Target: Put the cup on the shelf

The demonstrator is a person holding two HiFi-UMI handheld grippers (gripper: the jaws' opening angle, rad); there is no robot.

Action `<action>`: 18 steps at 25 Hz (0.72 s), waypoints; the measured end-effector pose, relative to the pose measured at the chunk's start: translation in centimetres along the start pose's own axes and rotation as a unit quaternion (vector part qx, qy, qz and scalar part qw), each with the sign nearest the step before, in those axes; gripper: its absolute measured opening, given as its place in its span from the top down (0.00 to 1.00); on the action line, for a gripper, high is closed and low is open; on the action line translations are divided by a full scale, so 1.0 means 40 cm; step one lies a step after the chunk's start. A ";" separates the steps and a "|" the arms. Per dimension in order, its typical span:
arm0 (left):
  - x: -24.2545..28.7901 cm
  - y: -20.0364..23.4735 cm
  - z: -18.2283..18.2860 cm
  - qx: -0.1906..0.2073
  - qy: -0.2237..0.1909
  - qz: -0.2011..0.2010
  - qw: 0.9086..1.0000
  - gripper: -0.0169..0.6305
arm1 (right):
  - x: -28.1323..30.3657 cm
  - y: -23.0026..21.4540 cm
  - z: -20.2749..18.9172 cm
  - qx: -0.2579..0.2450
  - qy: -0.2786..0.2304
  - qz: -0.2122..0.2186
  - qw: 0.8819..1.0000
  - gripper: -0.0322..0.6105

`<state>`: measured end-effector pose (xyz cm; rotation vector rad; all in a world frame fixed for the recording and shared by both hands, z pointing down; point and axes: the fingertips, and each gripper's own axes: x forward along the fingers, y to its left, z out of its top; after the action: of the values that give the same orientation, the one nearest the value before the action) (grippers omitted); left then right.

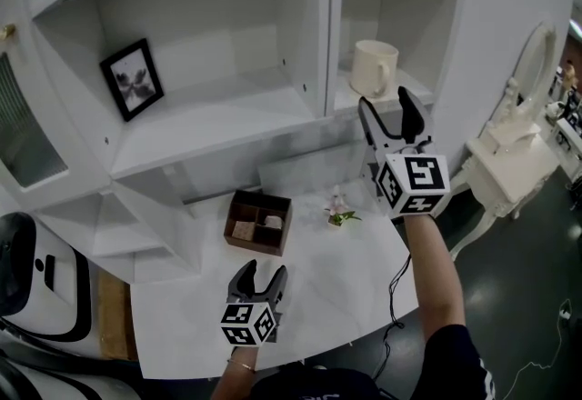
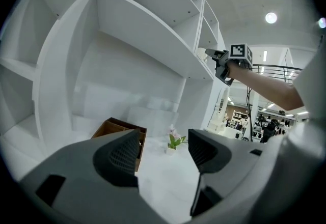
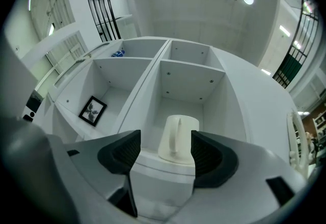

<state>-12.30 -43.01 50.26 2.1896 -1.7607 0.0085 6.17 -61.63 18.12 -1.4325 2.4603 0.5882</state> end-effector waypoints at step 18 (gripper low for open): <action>-0.093 -0.087 -0.029 0.037 -0.038 -0.057 0.997 0.53 | -0.342 0.151 -0.080 -0.005 0.043 0.025 0.999 0.48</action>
<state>-9.65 -38.55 49.72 2.3690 -1.6972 -0.0372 7.67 -49.80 27.72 -1.4320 2.5687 0.5604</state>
